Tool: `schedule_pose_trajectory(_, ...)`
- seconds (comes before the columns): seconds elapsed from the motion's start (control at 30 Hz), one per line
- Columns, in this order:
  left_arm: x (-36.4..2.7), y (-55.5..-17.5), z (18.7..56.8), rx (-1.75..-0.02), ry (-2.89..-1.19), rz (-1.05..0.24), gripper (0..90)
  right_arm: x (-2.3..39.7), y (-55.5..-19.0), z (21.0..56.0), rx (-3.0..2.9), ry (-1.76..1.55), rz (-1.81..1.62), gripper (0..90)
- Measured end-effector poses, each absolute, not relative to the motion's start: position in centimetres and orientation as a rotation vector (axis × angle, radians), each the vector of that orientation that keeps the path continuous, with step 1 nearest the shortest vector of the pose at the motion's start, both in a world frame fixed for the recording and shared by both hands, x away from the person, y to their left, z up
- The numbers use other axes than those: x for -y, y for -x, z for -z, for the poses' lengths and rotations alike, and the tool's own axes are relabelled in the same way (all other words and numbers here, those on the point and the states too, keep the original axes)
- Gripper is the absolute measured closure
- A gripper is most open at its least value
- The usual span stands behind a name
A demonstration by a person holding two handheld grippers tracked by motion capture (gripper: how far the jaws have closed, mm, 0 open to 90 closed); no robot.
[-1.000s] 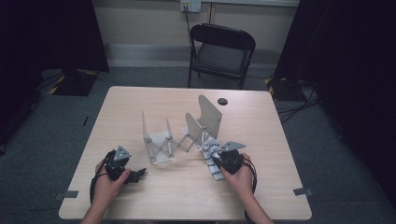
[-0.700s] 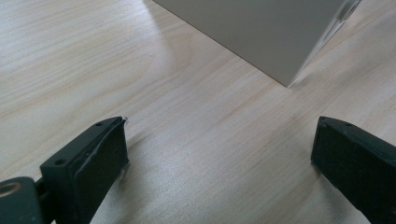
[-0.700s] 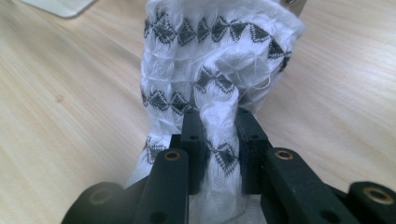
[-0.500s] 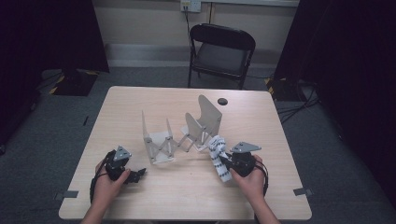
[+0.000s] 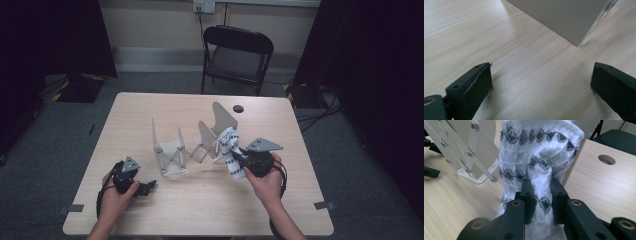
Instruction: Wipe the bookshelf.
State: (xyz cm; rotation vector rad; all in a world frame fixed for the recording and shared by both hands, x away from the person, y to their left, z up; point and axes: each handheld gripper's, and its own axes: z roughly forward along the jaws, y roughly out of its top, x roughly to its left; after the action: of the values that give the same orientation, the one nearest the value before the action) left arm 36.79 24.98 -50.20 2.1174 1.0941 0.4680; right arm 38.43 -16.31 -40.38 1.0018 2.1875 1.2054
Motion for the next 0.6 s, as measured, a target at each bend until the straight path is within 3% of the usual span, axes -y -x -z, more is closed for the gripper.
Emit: schedule_pose_trajectory(0.6, -25.0, -36.8, 50.2, -1.094, -2.117, -0.468, 3.3, 14.9, -38.9, 46.8, -2.322, -1.052, -1.066, 75.8)
